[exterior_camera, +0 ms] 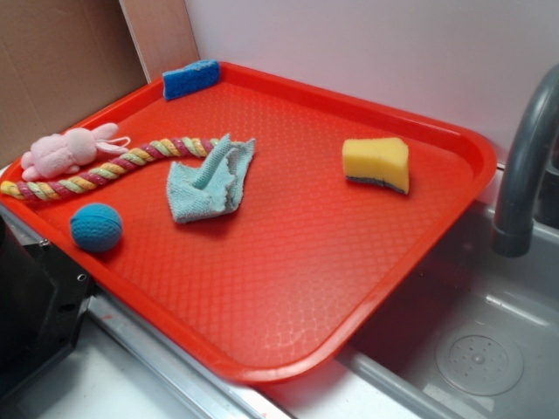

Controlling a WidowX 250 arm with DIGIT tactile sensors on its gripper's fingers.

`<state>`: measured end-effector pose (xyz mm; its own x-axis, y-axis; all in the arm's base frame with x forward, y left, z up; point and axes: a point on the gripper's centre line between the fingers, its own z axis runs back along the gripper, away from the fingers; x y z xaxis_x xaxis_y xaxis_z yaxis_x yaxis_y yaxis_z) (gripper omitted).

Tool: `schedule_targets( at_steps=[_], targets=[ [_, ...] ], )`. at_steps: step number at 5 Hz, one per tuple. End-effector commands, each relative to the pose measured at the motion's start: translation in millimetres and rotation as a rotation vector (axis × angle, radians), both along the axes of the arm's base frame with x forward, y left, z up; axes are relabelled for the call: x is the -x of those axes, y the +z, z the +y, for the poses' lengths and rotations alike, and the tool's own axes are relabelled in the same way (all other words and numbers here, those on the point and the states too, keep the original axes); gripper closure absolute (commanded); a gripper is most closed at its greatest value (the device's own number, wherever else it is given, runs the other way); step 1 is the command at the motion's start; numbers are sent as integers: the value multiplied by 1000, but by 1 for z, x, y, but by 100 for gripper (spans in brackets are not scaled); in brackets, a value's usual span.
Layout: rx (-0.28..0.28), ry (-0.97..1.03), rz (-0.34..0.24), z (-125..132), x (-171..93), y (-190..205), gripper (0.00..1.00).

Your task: Grab the green sponge.

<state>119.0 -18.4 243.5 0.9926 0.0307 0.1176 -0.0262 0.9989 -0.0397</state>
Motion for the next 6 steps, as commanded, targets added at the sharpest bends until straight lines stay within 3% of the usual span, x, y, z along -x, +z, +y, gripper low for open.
schedule_targets(
  at_steps=[1,2,3,4,5,6],
  targets=[
    [0,0,0,0,0,0,0],
    [-10,-250,22,10,-50,-50,0],
    [-92,-472,-15,-13,-104,-91,0],
    [-83,-685,-37,-48,-148,-119,0],
    [-114,-803,-54,-87,-152,-128,0],
    [-126,-860,-51,-104,-159,-135,0]
  ],
)
